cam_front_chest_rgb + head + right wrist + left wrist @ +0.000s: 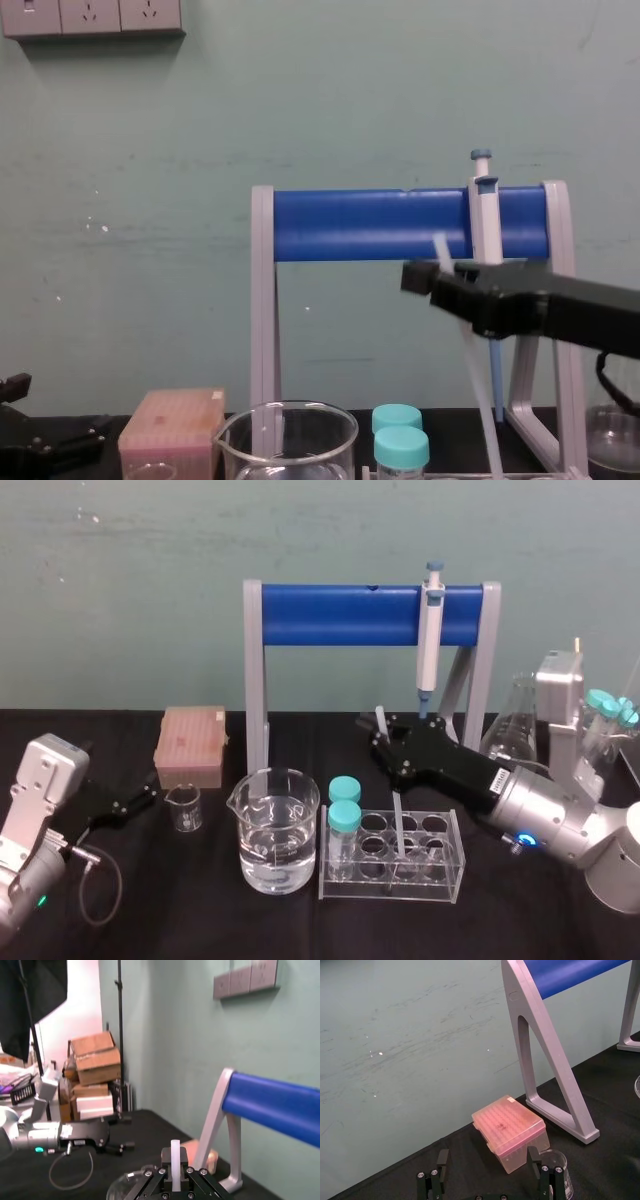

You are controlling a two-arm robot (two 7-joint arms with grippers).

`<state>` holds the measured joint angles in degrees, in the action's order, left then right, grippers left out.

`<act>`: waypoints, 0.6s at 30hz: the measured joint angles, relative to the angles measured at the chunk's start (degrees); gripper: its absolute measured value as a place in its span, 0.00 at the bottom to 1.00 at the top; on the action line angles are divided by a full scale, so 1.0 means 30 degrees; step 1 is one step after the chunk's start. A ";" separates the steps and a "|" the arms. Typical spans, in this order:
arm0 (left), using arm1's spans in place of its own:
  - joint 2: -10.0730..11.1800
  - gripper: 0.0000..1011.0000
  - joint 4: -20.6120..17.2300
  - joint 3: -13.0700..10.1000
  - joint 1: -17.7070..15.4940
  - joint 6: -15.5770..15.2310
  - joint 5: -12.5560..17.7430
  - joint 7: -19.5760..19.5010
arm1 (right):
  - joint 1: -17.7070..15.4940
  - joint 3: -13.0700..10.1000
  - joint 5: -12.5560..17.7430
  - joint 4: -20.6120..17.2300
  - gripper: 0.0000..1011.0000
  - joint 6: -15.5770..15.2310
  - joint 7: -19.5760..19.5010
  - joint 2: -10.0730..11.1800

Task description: Pick up the stirring rod with one hand, then place it down.

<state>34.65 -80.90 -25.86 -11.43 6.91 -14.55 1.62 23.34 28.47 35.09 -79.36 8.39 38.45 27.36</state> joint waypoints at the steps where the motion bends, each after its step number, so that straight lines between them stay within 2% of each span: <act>1: 0.0000 0.99 0.0000 0.0000 -0.0001 0.0000 0.0000 0.0000 | -0.0107 -0.0099 0.0013 -0.0143 0.06 0.0116 0.0009 0.0021; 5: 0.0000 0.99 0.0000 0.0000 0.0000 0.0001 0.0000 -0.0001 | -0.0536 -0.0507 0.0023 -0.0740 0.06 0.0472 0.0009 0.0194; 9: 0.0001 0.99 0.0000 0.0000 0.0000 0.0001 -0.0001 0.0000 | -0.0698 -0.1250 0.0142 -0.1499 0.06 0.0826 -0.0030 0.0391; 18: 0.0000 0.99 0.0000 -0.0001 0.0000 0.0001 0.0000 -0.0001 | -0.0248 -0.2853 0.1535 -0.3084 0.06 0.0903 -0.0047 0.0466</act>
<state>34.65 -80.90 -25.86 -11.43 6.91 -14.55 1.62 22.60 19.91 39.70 -88.61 11.09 38.31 28.76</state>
